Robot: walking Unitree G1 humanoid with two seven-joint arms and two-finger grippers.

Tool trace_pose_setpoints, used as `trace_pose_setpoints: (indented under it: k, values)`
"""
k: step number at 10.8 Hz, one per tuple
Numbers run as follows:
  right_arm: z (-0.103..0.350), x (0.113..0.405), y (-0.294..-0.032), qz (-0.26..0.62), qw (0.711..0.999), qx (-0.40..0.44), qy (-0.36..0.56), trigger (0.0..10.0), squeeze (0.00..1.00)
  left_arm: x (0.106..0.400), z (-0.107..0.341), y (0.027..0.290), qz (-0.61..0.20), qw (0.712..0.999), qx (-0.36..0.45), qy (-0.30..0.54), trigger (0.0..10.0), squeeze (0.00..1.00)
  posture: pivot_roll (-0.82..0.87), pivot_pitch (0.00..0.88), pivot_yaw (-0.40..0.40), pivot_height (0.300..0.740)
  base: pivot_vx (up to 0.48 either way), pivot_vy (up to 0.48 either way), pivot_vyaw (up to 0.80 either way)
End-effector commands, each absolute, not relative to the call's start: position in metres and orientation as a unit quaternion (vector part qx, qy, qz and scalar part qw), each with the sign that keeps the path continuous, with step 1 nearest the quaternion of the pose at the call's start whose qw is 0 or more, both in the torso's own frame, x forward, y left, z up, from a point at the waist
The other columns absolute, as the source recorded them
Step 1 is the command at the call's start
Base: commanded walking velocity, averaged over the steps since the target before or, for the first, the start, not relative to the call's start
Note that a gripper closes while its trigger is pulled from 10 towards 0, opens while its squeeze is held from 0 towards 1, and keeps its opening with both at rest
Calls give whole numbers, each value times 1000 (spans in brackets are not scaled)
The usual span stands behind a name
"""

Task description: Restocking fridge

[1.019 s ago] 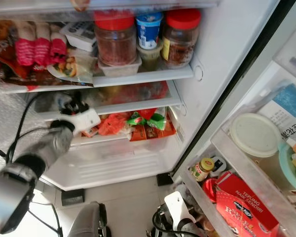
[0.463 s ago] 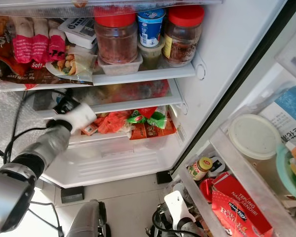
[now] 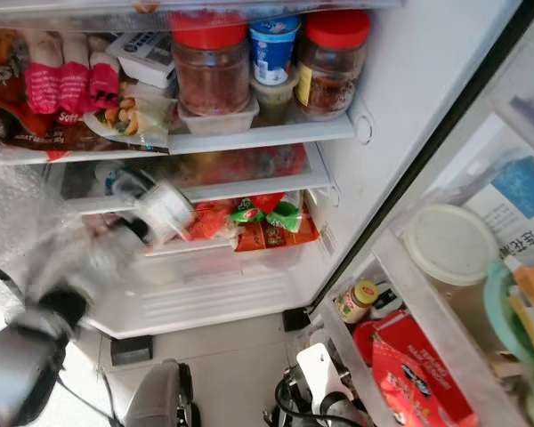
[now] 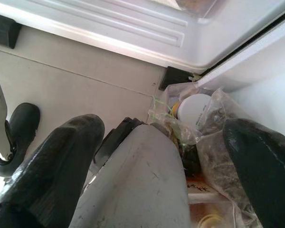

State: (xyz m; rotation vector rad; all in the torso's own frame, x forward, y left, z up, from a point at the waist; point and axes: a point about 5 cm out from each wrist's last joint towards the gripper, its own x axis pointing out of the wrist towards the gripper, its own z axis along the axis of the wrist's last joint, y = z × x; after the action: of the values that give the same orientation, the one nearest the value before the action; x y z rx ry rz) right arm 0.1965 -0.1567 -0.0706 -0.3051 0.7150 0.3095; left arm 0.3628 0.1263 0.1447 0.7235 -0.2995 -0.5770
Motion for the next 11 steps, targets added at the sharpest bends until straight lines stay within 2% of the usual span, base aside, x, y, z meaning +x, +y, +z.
trace_pose_setpoints:
  k: [1,9,10,11]
  values:
    - [-100,139,-167,148,863,-142,461,10000,0,358,140,125,-305,880,336,-138,10000,0,-5,222,-59,634,0,0,0]
    - [-100,139,-167,148,863,-142,461,10000,0,350,133,128,-323,885,311,-123,10000,0,-2,221,-55,634,0,0,0]
    - [-99,143,-167,143,865,-146,458,10000,0,282,85,147,-263,930,241,-89,10000,0,22,217,-49,634,0,0,0]
    - [-99,143,-167,143,865,-147,459,10000,0,278,84,150,-261,931,242,-87,10000,0,24,217,-51,634,0,0,0]
